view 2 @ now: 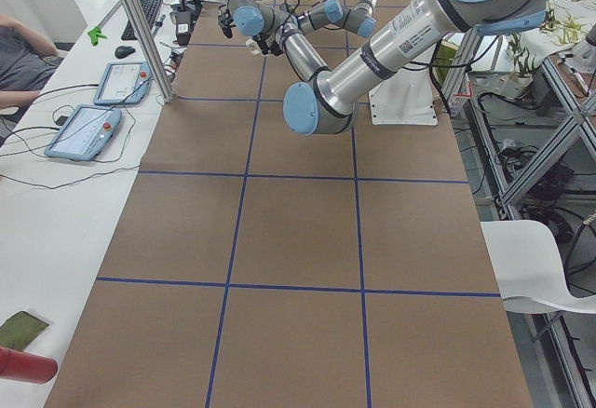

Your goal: Left arm hands cup to right arm to dump lemon

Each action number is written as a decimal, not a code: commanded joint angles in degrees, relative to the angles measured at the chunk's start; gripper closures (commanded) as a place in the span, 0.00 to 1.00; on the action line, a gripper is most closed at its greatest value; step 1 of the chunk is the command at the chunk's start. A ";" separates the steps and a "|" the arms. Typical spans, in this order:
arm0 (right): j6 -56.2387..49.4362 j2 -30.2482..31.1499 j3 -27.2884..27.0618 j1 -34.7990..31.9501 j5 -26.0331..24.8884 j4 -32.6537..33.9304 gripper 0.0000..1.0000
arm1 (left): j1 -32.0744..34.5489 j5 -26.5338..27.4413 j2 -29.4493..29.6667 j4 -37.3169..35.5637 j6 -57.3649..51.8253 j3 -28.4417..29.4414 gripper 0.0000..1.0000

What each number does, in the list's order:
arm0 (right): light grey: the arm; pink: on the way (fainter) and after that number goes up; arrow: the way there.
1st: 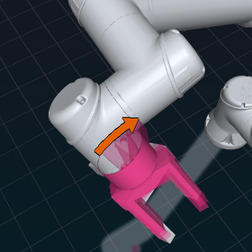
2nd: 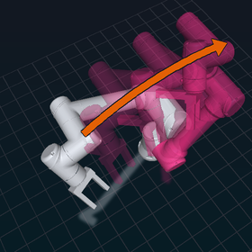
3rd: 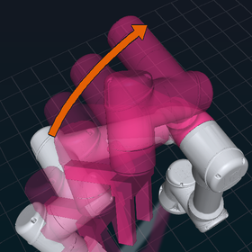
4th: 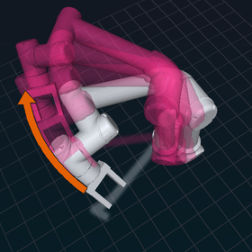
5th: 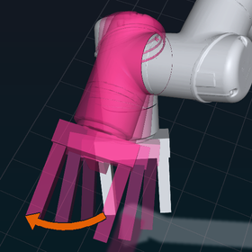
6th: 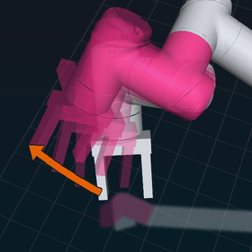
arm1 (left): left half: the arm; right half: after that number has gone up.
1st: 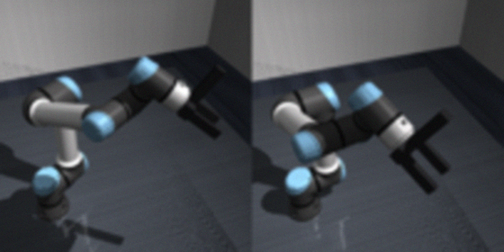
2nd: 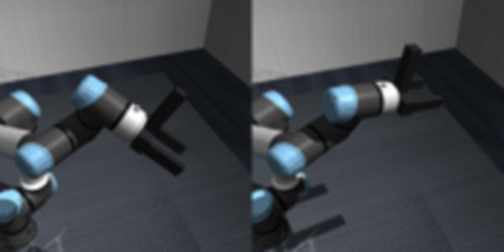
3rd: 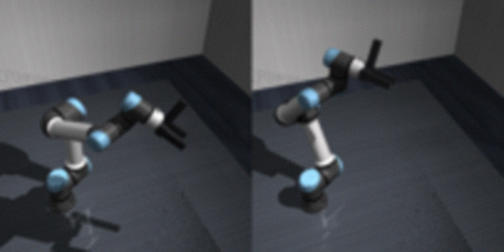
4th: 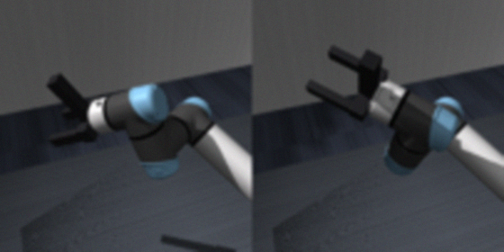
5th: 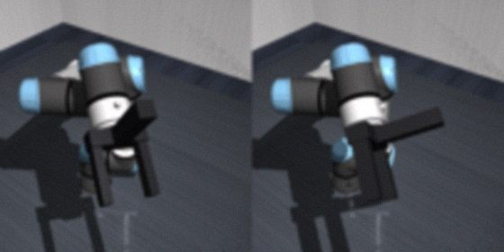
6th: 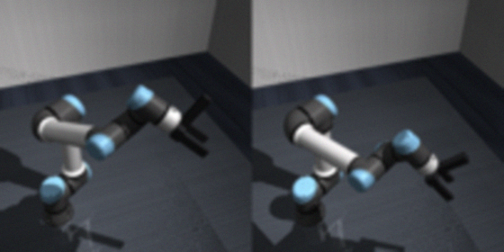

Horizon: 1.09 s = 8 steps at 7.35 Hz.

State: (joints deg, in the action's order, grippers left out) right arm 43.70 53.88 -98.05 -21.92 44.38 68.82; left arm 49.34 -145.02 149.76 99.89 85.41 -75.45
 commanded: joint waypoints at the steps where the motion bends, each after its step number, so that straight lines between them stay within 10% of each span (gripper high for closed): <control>1: 0.07 0.00 -0.04 -0.06 0.36 -0.09 0.66 | -0.21 0.00 -0.26 1.27 -0.16 0.30 0.47; 8: 0.07 0.00 -0.04 -0.50 1.15 -0.27 0.66 | -0.39 0.00 -0.70 2.24 -0.07 0.31 0.66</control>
State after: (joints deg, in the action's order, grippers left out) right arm 43.77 53.88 -98.09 -22.38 45.43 68.57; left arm 49.01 -145.02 149.04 102.05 85.26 -75.16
